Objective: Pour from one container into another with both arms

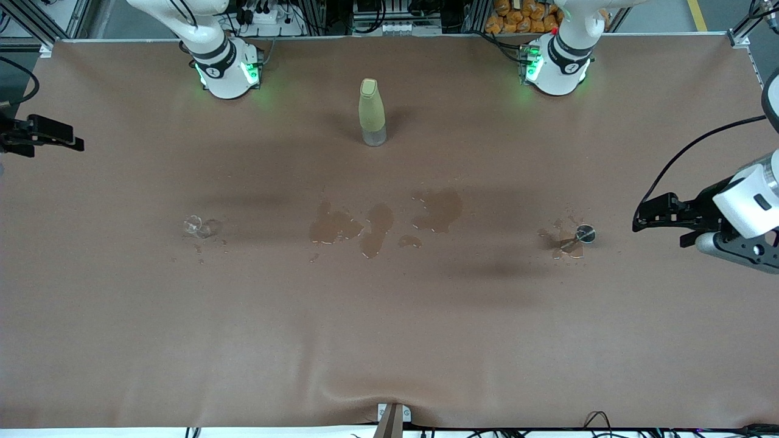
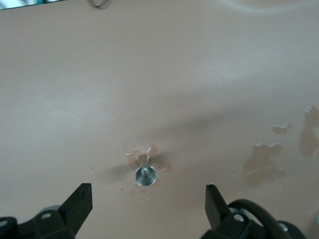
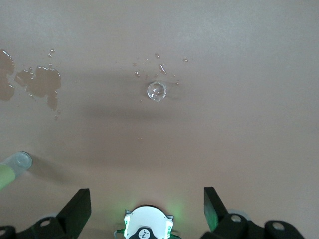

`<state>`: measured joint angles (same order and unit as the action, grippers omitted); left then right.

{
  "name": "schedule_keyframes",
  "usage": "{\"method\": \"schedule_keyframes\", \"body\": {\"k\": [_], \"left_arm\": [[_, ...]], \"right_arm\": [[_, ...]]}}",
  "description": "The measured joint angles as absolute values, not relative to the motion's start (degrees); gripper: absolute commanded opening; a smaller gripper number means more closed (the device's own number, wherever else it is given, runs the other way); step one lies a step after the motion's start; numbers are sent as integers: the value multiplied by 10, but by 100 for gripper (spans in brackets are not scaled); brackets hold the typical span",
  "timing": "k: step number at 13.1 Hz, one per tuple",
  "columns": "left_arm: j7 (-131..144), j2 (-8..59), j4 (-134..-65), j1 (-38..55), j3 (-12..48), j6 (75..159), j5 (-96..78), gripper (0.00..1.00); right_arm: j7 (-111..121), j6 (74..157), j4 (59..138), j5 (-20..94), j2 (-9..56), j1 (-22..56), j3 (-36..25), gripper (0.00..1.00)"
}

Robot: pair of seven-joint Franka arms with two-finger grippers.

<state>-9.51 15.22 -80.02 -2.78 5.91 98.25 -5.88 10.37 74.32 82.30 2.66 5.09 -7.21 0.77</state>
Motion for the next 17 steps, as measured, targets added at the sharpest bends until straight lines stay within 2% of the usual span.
{"method": "schedule_keyframes", "body": {"k": [5, 8, 13, 17], "left_arm": [[-34, 121, -800, -23, 61, 976, -40, 100], [33, 110, -801, -22, 69, 953, -40, 100], [71, 73, -801, -20, 83, 869, -30, 100], [73, 29, -812, -1, 86, 863, 34, 100]], "right_arm": [[101, 756, 822, 1, 51, -71, 18, 100], [101, 771, 825, -2, 53, -60, 4, 100], [101, 775, 826, -2, 54, -55, -2, 100], [101, 775, 826, -2, 54, -55, -3, 100]]}}
